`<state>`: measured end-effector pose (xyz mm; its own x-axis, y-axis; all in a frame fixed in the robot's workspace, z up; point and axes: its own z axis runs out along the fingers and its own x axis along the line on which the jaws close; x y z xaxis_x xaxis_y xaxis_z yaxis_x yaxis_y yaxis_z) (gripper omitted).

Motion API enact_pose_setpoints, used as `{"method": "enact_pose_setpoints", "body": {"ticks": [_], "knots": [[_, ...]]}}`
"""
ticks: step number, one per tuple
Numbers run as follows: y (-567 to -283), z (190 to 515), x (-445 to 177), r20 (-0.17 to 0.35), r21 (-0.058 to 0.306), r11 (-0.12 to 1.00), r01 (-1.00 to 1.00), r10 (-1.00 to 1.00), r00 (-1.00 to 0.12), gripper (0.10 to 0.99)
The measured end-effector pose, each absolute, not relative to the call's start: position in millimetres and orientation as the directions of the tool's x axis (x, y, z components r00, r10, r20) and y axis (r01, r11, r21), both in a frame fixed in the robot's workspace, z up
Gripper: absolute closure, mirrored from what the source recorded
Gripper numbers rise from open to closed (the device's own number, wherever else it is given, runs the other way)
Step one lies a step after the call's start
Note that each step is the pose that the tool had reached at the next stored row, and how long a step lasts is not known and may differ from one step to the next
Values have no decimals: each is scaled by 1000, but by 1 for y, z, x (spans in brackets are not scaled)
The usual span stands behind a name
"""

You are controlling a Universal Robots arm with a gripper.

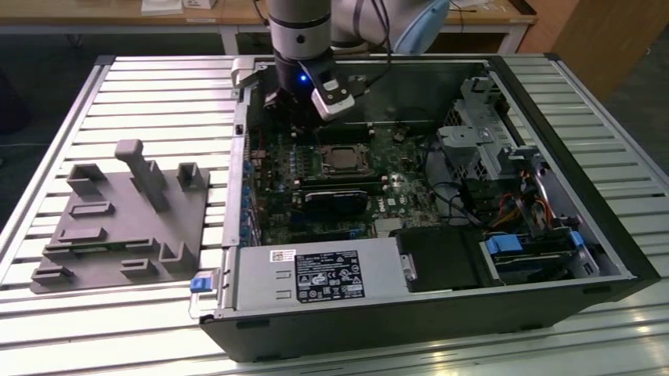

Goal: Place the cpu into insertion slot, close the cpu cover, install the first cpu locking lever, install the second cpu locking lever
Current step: 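Install the first cpu locking lever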

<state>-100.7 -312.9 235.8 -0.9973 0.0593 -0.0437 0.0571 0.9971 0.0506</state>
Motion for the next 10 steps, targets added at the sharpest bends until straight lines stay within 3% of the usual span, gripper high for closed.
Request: {"method": "enact_pose_setpoints", "body": {"ticks": [10], "knots": [[-313,242,-101,-43,75,996,47,51,-998,980]]}}
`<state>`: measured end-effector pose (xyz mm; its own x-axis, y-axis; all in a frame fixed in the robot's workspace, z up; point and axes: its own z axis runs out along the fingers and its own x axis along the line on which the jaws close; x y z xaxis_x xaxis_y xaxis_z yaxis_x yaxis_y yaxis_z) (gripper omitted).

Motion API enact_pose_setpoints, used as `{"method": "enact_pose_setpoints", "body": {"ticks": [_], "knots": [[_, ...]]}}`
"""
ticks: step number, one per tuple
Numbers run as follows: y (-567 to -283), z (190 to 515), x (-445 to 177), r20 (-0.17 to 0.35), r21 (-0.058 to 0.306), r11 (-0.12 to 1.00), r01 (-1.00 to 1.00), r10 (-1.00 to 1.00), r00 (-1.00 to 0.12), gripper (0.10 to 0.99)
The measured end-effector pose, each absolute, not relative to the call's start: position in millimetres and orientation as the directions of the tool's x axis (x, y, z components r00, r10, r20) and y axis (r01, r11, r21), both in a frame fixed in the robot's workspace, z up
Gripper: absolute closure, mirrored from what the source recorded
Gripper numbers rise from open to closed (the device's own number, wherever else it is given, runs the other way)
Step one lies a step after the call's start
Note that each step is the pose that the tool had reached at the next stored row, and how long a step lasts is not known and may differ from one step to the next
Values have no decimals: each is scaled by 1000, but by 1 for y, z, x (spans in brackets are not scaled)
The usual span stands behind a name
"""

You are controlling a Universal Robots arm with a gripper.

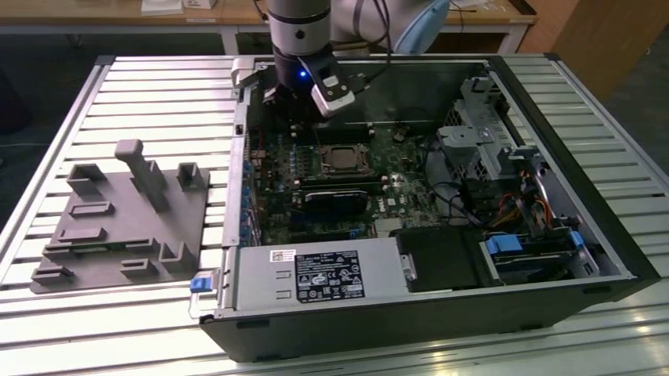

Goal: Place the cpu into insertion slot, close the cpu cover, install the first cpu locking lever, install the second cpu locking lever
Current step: 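Install the first cpu locking lever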

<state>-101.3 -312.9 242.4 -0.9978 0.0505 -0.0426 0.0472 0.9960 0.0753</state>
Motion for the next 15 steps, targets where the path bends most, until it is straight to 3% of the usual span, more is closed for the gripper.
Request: {"method": "enact_pose_setpoints", "body": {"ticks": [10,15], "knots": [[-313,243,-104,-37,184,982,37,44,-998,980],[-313,243,-104,-37,196,980,35,43,-998,980]]}}
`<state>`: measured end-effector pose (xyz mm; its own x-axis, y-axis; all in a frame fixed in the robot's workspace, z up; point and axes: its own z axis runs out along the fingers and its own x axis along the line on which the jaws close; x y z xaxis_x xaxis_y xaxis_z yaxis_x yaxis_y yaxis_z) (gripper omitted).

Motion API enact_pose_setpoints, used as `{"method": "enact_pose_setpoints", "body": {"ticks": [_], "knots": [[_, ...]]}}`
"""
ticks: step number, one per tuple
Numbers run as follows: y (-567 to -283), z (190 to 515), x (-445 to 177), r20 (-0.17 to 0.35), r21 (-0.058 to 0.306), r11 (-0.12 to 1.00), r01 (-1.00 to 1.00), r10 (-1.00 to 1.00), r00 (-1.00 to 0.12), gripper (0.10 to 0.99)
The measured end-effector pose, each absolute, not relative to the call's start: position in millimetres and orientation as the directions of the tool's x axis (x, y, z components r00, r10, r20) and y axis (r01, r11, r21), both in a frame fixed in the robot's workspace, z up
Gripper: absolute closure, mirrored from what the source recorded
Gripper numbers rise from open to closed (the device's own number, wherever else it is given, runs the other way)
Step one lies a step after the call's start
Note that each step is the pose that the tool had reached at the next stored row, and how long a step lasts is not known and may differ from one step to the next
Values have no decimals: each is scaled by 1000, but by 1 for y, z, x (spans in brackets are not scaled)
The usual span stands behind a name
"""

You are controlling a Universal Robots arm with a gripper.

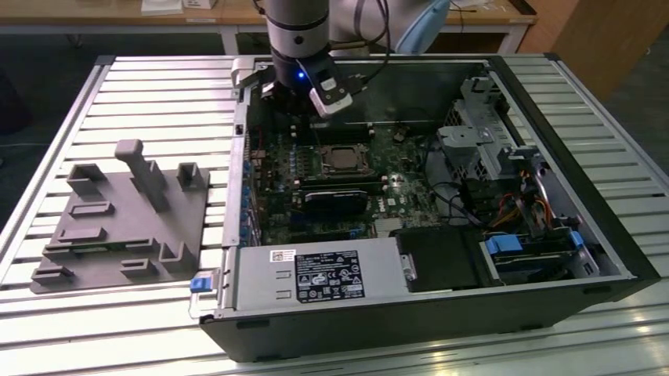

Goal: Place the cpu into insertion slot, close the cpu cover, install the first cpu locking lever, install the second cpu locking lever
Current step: 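Install the first cpu locking lever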

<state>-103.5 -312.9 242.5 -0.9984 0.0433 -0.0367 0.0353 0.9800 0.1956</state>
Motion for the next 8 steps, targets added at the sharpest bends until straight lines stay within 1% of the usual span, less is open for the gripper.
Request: {"method": "enact_pose_setpoints", "body": {"ticks": [8], "knots": [[-313,242,-82,-37,196,980,35,43,-998,980]]}}
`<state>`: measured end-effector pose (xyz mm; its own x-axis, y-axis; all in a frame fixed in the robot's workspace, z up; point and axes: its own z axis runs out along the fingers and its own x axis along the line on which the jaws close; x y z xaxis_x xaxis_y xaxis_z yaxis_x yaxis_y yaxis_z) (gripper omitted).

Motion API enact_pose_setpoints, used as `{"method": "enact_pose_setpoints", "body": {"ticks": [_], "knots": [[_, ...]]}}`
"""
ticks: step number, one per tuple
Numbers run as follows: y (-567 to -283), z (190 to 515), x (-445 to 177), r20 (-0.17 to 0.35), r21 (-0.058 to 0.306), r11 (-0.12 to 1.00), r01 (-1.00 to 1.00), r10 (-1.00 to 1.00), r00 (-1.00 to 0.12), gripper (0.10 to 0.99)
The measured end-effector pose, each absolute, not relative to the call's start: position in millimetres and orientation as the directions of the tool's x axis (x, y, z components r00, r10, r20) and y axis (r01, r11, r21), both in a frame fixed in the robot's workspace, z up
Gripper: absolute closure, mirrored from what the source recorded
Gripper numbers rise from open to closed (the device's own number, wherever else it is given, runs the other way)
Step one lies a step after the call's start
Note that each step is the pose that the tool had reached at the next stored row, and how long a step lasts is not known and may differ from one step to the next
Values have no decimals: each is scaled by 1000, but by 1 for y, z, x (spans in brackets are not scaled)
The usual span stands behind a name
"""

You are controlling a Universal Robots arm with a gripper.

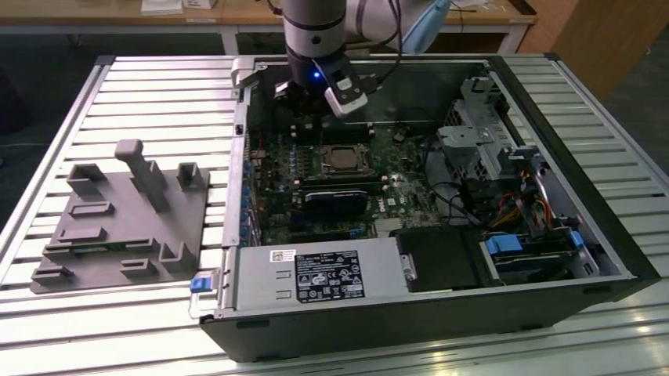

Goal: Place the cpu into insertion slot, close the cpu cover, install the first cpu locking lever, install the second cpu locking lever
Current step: 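Install the first cpu locking lever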

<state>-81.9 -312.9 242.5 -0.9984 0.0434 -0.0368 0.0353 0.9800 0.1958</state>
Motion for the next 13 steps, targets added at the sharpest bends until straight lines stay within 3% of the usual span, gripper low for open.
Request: {"method": "enact_pose_setpoints", "body": {"ticks": [9,13], "knots": [[-313,243,-65,-37,196,980,35,43,-998,980],[-313,242,-65,-65,196,980,30,43,-997,980]]}}
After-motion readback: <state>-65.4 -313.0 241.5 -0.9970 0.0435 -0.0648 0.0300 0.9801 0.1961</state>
